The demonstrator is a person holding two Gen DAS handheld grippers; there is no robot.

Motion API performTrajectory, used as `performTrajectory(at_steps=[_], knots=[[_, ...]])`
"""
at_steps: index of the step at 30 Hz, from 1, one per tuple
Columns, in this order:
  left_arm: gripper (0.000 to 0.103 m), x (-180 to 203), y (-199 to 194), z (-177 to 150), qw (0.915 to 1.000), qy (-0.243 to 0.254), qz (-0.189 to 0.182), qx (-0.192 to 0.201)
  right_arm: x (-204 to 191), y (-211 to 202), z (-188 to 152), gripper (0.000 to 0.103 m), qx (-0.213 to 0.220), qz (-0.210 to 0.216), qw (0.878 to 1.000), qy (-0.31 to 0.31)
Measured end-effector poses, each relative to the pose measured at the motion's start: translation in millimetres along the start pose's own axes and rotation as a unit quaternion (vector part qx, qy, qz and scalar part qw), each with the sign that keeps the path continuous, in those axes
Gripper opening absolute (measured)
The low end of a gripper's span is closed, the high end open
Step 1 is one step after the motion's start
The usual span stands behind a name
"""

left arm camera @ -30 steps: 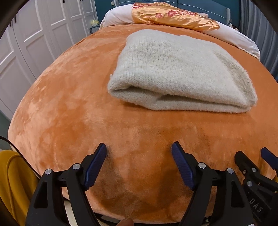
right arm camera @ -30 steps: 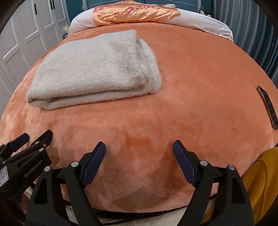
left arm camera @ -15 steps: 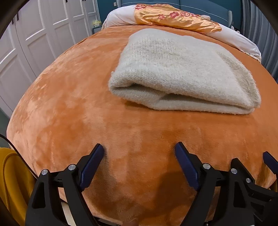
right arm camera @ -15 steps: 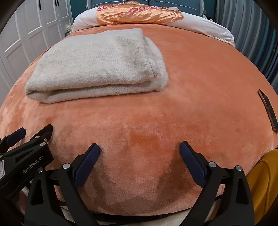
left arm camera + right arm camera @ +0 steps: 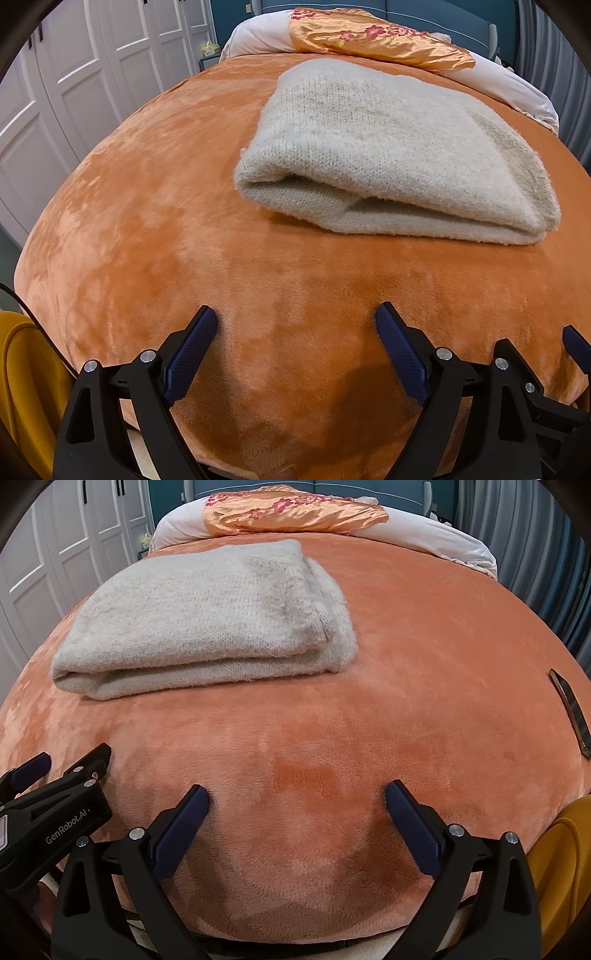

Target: Fold small clothes

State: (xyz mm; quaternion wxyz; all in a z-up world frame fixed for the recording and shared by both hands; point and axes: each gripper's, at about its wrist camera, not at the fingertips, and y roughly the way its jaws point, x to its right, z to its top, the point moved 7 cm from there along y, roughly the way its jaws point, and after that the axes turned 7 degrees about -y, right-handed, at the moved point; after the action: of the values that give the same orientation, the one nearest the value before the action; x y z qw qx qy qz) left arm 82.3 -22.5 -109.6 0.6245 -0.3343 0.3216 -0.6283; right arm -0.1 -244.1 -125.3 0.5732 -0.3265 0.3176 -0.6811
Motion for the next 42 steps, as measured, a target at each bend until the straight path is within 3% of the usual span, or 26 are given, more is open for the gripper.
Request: performTrajectory(at_steps=[42], knots=[[0.09,-5.6,-4.0,-0.3,0.9999,-0.008,0.005,0.007,1.1,-3.8,2.4,0.095,0.007,-0.005,1.0,-0.001]])
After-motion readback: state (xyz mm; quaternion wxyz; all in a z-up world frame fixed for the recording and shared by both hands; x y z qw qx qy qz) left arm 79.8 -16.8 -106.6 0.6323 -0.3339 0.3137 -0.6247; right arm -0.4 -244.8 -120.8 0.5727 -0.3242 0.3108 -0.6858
